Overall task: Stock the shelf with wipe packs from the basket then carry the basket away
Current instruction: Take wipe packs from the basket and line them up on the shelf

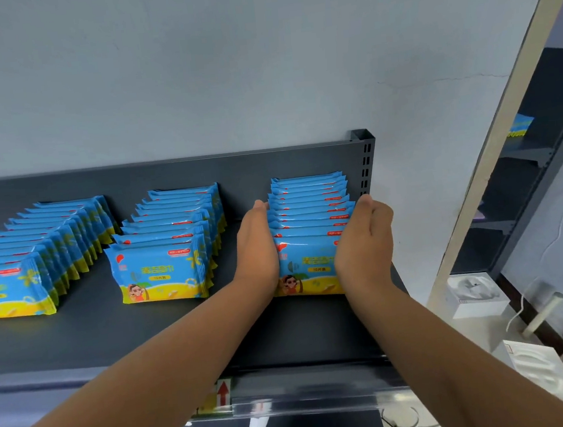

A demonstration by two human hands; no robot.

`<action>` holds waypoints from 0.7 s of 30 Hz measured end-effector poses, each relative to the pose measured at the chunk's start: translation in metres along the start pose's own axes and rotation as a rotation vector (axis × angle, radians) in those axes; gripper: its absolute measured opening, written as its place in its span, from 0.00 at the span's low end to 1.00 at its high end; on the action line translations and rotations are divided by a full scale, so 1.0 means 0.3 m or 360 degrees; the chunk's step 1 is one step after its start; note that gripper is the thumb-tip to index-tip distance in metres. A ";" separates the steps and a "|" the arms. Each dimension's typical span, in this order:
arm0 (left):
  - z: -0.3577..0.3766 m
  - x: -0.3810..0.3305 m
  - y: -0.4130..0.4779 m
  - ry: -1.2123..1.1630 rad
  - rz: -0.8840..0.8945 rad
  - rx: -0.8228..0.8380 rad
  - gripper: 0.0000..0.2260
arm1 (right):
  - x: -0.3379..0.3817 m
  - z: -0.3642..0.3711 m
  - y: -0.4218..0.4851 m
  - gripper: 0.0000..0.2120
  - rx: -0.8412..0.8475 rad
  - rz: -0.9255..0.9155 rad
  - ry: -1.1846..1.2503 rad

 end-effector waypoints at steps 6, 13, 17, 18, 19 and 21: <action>-0.016 -0.042 -0.017 0.0370 0.0383 -0.0110 0.19 | 0.011 -0.016 -0.007 0.18 0.0025 -0.0144 -0.0269; 0.039 -0.167 -0.169 0.2220 0.1287 -0.0450 0.34 | 0.132 -0.014 -0.096 0.31 0.0414 -0.0720 -0.0924; -0.014 -0.214 -0.238 0.2543 0.1334 -0.0433 0.34 | 0.177 0.035 -0.160 0.30 0.0770 -0.0915 -0.1070; -0.048 -0.218 -0.243 0.2544 0.1244 -0.0424 0.35 | 0.184 0.055 -0.175 0.30 0.0831 -0.0951 -0.1106; -0.088 -0.221 -0.252 0.2541 0.1168 -0.0456 0.36 | 0.187 0.074 -0.188 0.30 0.0886 -0.0981 -0.1136; -0.176 -0.222 -0.274 0.2533 0.1064 -0.0582 0.36 | 0.188 0.125 -0.220 0.30 0.0979 -0.1030 -0.1182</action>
Point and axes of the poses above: each hand's wrist, its own y-axis towards the middle knuckle, its own z-axis out of the palm, x = y × z, the point moved 6 cm from there along y, towards the middle knuckle, and after that the axes turned 9 degrees about y, right-handed, at the moved point
